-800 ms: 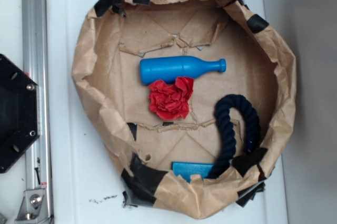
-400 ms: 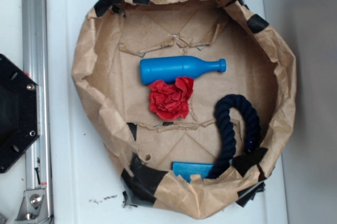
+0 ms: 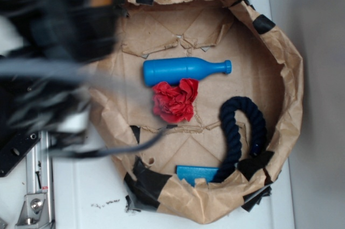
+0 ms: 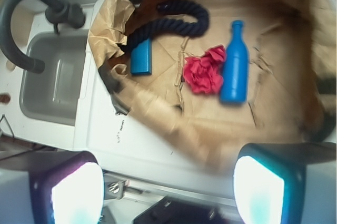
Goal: Grab the red paper.
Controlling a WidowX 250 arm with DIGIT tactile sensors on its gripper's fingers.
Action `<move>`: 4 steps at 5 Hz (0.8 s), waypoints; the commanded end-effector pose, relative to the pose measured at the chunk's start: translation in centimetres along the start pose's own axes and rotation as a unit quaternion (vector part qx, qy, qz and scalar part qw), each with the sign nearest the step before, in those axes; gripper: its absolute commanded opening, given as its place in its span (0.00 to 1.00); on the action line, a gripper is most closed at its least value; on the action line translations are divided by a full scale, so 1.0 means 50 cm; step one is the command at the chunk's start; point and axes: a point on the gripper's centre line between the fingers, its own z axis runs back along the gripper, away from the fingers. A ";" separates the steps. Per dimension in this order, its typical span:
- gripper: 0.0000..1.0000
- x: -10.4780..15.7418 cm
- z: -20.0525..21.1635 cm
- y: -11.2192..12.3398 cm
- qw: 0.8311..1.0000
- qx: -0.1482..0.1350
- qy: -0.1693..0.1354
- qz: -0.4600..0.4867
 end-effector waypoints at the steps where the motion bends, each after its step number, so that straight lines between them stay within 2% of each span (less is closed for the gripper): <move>1: 1.00 0.104 -0.013 0.092 0.997 0.057 -0.051 -0.029; 2: 1.00 0.122 -0.115 0.083 0.981 0.101 -0.045 -0.161; 4: 1.00 0.122 -0.115 0.083 0.981 0.101 -0.045 -0.161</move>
